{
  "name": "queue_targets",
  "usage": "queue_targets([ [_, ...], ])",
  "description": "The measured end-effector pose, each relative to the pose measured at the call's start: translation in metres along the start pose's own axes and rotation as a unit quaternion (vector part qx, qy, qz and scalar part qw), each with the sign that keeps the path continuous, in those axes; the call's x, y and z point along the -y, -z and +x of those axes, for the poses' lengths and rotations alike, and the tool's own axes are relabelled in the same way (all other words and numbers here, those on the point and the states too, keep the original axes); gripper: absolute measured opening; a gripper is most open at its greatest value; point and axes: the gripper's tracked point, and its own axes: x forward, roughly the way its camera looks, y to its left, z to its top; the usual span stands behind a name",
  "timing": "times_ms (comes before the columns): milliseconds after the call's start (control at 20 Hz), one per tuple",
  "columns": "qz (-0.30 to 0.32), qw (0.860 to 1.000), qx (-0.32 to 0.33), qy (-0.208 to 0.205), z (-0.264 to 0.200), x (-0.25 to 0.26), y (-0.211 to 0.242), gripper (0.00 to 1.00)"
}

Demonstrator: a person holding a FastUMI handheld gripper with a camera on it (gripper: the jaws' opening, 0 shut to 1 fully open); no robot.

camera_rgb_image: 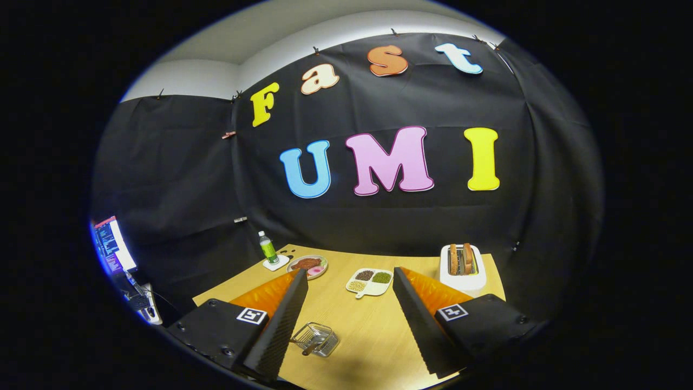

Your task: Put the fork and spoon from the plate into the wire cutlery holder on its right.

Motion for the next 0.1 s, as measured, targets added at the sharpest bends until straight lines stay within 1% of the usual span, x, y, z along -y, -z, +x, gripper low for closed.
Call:
queue_targets([
  [100,0.001,1.0,-0.003,0.0,0.0008,0.0015,0.0007,0.98],
])
